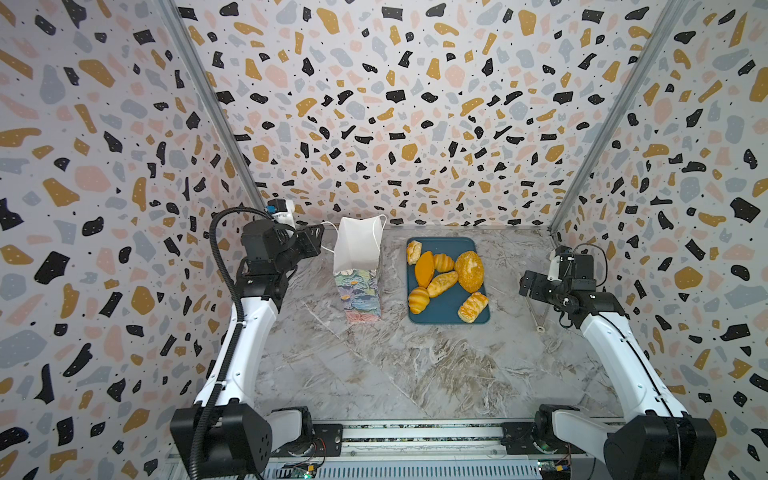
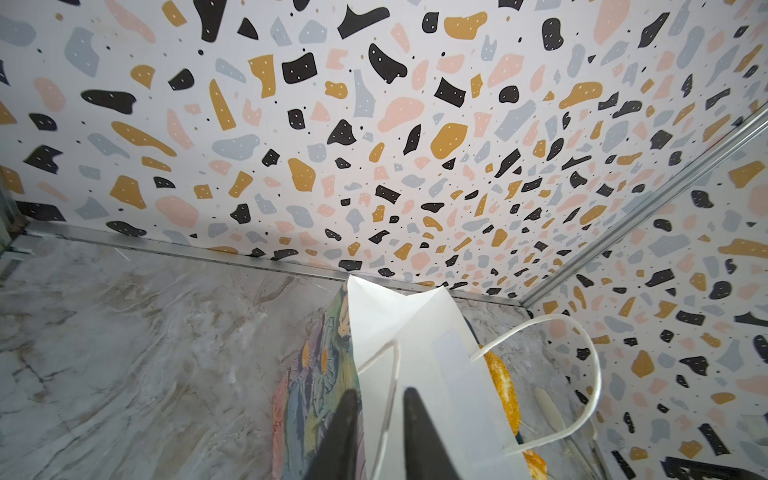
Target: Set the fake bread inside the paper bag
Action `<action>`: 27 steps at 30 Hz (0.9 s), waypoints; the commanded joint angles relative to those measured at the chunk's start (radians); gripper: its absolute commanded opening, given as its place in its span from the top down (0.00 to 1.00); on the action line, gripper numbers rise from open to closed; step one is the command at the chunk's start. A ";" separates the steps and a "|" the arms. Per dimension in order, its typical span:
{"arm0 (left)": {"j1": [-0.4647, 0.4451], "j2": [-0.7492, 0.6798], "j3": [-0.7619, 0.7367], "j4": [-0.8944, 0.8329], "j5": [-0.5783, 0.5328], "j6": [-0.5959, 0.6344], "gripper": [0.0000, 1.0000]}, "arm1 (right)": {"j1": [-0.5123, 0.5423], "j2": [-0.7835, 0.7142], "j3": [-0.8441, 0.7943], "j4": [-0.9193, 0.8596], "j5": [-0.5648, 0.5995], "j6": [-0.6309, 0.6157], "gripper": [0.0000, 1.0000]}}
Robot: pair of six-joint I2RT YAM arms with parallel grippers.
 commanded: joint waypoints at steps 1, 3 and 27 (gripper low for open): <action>0.007 -0.004 -0.023 0.031 0.004 0.012 0.88 | -0.006 -0.006 0.027 -0.025 0.032 -0.004 0.01; 0.007 -0.002 -0.028 0.042 0.008 0.013 0.91 | -0.007 -0.002 0.025 -0.027 0.054 -0.008 0.01; 0.007 -0.019 -0.096 0.116 -0.006 -0.011 1.00 | -0.121 0.164 -0.001 -0.003 0.044 -0.057 0.01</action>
